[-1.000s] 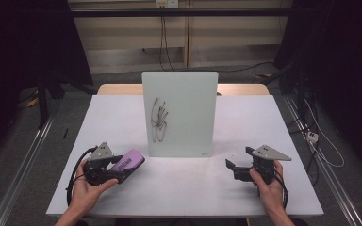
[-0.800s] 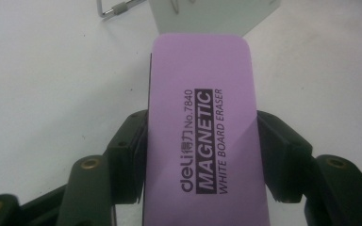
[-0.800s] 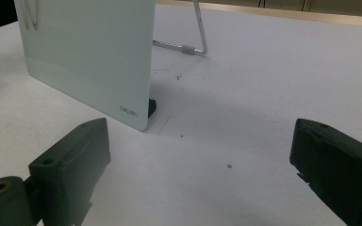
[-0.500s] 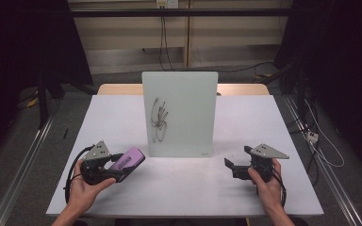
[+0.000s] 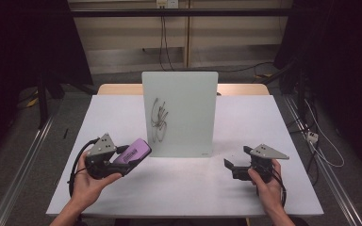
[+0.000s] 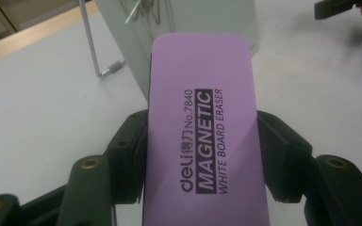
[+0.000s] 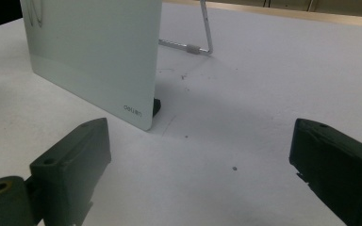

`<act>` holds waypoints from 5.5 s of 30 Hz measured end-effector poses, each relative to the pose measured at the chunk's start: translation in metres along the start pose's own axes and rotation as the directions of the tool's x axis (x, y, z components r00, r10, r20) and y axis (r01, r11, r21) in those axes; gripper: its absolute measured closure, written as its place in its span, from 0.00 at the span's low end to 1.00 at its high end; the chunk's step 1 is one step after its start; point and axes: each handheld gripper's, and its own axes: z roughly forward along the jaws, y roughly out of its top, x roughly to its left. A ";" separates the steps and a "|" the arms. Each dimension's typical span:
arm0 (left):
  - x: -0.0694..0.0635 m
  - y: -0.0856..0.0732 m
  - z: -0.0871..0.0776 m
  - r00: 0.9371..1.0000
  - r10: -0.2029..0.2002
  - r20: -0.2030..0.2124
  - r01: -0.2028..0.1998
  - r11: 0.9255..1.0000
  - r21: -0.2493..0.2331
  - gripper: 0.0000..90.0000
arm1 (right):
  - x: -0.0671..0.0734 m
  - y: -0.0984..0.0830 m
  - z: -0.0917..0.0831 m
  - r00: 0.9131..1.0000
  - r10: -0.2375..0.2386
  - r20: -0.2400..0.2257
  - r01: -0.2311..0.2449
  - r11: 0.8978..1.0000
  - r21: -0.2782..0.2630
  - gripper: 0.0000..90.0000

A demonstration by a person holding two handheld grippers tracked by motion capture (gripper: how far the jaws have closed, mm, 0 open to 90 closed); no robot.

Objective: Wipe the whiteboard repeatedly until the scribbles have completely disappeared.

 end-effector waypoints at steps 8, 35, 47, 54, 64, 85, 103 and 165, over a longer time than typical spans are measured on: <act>0.001 0.021 0.003 0.999 0.045 0.003 -0.045 0.999 -0.007 0.46 | 0.000 0.000 -0.001 1.000 0.007 0.003 -0.007 1.000 -0.002 0.07; 0.004 0.081 0.015 0.989 0.149 -0.004 -0.149 0.988 -0.047 0.46 | 0.000 0.000 -0.002 1.000 -0.002 -0.001 0.002 1.000 -0.002 0.07; 0.015 0.092 0.021 0.986 0.162 -0.035 -0.164 0.986 -0.043 0.46 | 0.000 0.000 -0.002 1.000 0.001 -0.004 -0.001 1.000 -0.003 0.07; 0.024 0.103 0.021 0.988 0.149 -0.037 -0.151 0.987 -0.054 0.46 | 0.000 0.000 -0.001 1.000 -0.002 -0.003 0.002 1.000 -0.002 0.07; 0.032 0.118 0.027 0.983 0.178 -0.050 -0.181 0.981 -0.066 0.46 | 0.000 0.000 -0.002 1.000 -0.002 -0.006 0.002 1.000 -0.002 0.07; 0.047 0.137 0.041 0.957 0.284 -0.067 -0.289 0.954 -0.081 0.46 | -0.001 0.000 -0.001 1.000 0.002 -0.010 -0.002 1.000 -0.003 0.06; 0.048 0.133 0.047 0.953 0.295 -0.065 -0.298 0.953 -0.053 0.46 | 0.000 0.000 -0.002 1.000 0.000 -0.010 0.000 1.000 -0.001 0.06; 0.036 0.110 0.063 0.948 0.317 -0.017 -0.317 0.948 0.009 0.46 | 0.000 -0.001 -0.001 1.000 -0.005 -0.019 0.005 1.000 0.005 0.06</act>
